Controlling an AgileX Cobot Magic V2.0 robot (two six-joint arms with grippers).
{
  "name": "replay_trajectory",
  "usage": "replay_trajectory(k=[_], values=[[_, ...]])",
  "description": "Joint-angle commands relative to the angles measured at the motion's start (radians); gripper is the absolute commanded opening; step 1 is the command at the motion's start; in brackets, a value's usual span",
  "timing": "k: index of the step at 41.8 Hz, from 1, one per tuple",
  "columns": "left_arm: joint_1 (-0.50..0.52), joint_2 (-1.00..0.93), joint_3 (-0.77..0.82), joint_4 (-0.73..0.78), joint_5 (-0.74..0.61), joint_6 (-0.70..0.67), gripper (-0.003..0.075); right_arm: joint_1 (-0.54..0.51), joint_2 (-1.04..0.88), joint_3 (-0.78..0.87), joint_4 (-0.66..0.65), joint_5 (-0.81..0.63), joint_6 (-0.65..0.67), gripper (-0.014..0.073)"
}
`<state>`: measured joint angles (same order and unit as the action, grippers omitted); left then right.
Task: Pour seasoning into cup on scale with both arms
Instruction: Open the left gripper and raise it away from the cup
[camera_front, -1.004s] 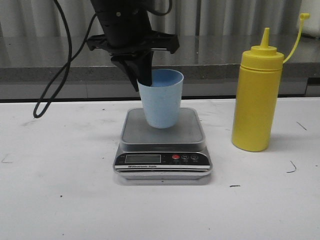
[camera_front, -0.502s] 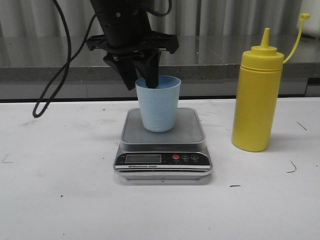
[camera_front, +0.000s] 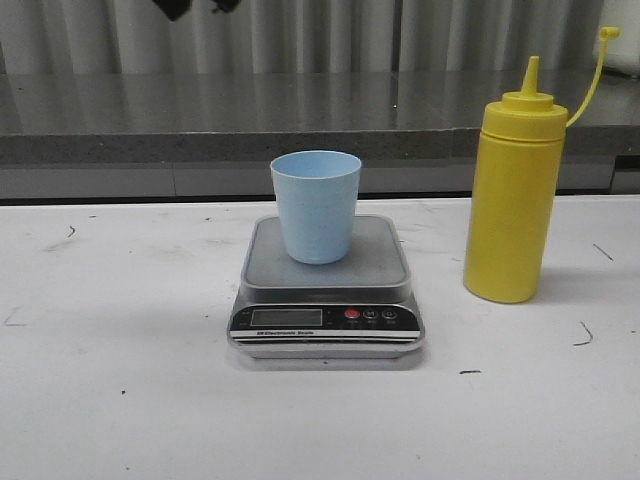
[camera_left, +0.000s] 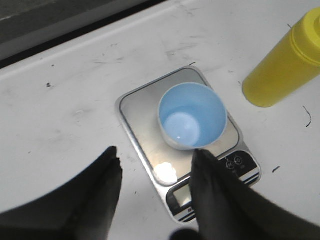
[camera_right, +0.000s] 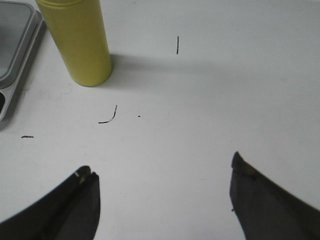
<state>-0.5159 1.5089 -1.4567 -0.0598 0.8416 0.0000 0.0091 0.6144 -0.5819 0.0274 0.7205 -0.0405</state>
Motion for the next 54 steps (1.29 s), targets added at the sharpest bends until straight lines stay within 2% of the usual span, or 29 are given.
replay_trajectory(k=[1,10,33,43,54], values=[[0.039,-0.133,0.064,0.002,-0.081,-0.013,0.0323,-0.006,0.006,-0.028,-0.010,-0.062,-0.012,0.0561],[0.112,-0.359,0.275,0.002,-0.083,-0.013,0.0323,-0.006,0.006,-0.028,-0.010,-0.062,-0.012,0.0561],[0.112,-0.905,0.697,0.002,-0.074,-0.016,0.0323,-0.006,0.006,-0.028,-0.010,-0.062,-0.012,0.0561],[0.112,-1.048,0.771,0.002,-0.060,-0.016,0.0323,-0.006,0.006,-0.028,-0.010,-0.062,-0.012,0.0561],[0.112,-1.051,0.771,0.002,-0.056,-0.016,0.0312,-0.006,0.006,-0.028,-0.010,-0.062,-0.012,0.0561]])
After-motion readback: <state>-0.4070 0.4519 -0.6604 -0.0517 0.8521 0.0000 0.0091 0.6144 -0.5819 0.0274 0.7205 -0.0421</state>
